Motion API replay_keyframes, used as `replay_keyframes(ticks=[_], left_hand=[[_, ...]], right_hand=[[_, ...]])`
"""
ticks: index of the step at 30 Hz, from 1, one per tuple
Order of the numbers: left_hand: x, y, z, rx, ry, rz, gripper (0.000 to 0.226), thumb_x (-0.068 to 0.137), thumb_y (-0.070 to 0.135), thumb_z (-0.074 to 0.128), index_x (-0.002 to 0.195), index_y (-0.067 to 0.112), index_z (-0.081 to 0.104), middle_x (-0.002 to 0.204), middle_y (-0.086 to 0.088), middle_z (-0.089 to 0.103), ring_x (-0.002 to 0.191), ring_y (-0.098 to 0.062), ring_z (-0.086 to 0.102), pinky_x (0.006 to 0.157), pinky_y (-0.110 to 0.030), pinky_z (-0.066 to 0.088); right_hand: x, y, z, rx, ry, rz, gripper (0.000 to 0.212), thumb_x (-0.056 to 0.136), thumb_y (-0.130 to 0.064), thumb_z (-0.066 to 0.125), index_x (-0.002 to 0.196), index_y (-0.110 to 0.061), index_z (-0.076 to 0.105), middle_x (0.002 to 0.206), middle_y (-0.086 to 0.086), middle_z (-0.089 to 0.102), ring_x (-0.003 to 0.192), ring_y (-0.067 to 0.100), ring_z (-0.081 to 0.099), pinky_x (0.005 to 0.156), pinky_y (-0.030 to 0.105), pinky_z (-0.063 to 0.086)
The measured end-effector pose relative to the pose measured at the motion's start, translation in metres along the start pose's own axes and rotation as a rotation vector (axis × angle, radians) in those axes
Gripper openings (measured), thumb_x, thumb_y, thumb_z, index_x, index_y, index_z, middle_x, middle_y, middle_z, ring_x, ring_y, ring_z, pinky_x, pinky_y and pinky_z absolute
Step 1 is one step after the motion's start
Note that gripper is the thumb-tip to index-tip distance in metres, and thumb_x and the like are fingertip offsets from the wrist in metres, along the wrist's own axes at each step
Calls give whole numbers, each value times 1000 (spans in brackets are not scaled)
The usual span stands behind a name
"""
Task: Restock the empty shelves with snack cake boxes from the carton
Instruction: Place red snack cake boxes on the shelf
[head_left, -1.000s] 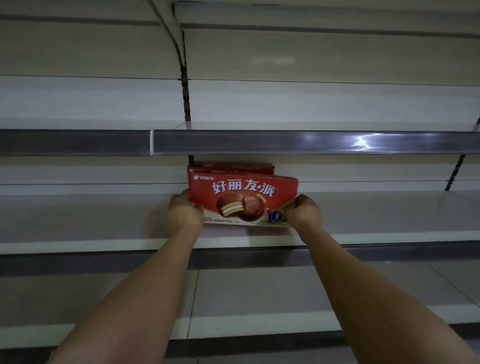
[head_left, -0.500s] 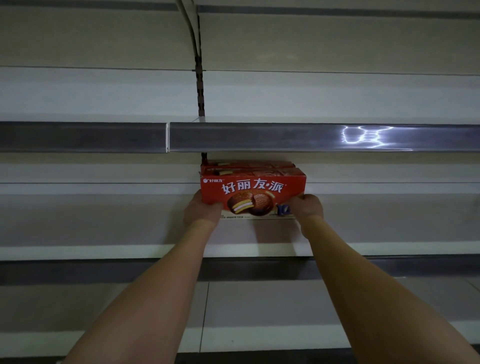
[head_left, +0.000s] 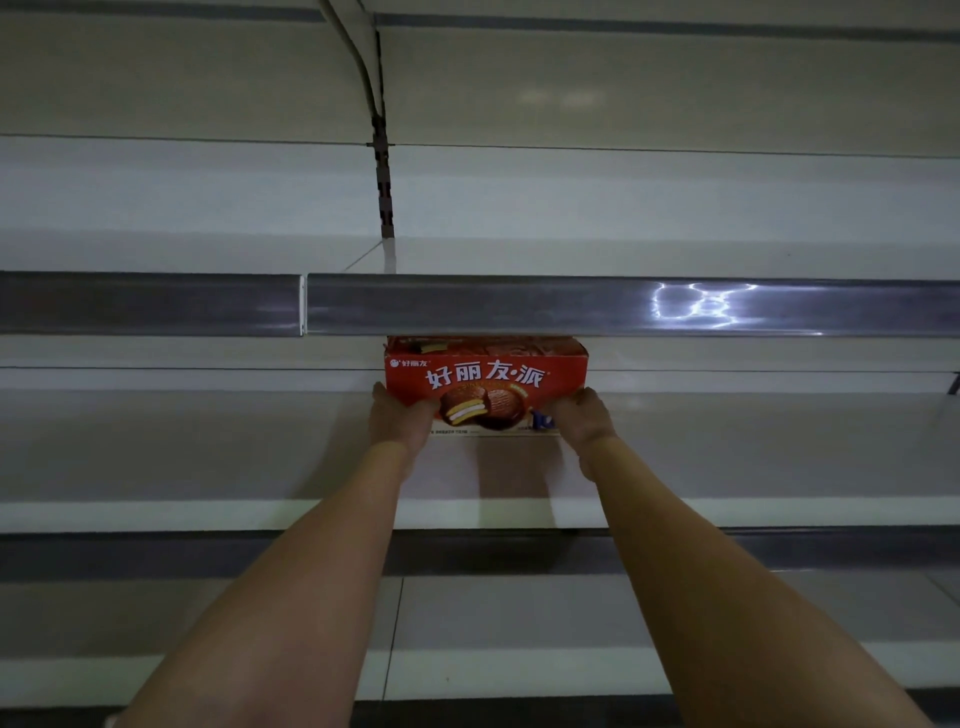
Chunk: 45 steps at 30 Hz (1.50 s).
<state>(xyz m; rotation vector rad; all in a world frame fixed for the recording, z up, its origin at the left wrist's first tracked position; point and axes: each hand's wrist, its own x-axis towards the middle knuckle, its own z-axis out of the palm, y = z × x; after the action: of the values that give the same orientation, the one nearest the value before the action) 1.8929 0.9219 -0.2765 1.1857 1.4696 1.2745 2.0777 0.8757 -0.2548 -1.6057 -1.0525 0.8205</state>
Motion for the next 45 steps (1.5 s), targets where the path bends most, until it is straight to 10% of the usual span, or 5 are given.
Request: replay_keyframes(ticks=[9, 16, 27, 45], left_hand=[[-40, 18, 6, 781, -32, -27, 46, 101, 34, 37, 142, 12, 39, 138, -13, 50, 121, -30, 51, 97, -37, 42], [-74, 37, 26, 964, -166, 86, 40, 101, 38, 32, 128, 17, 52, 127, -10, 58, 110, -26, 56, 88, -34, 46], [-178, 37, 52, 798, -380, 474, 30, 100, 30, 40, 117, 13, 58, 118, -10, 61, 106, -30, 56, 80, -34, 45], [-492, -54, 111, 767, -1228, 717, 31, 98, 35, 38, 99, 15, 62, 99, -8, 66, 88, -27, 61, 74, -32, 51]], right_hand=[[-14, -5, -41, -610, -74, 93, 47, 96, -36, 47, 136, -10, 44, 137, 10, 50, 122, 25, 50, 92, 29, 39], [-52, -4, -72, -830, -56, 44, 48, 95, -39, 45, 135, -13, 44, 130, 8, 54, 116, 25, 52, 93, 31, 42], [-191, 28, -119, -828, 301, 183, 42, 97, -35, 45, 127, -6, 51, 117, 12, 61, 106, 29, 58, 94, 39, 47], [-557, 132, -239, -795, 977, 979, 38, 85, -34, 51, 117, -15, 61, 120, 10, 61, 114, 30, 55, 91, 34, 44]])
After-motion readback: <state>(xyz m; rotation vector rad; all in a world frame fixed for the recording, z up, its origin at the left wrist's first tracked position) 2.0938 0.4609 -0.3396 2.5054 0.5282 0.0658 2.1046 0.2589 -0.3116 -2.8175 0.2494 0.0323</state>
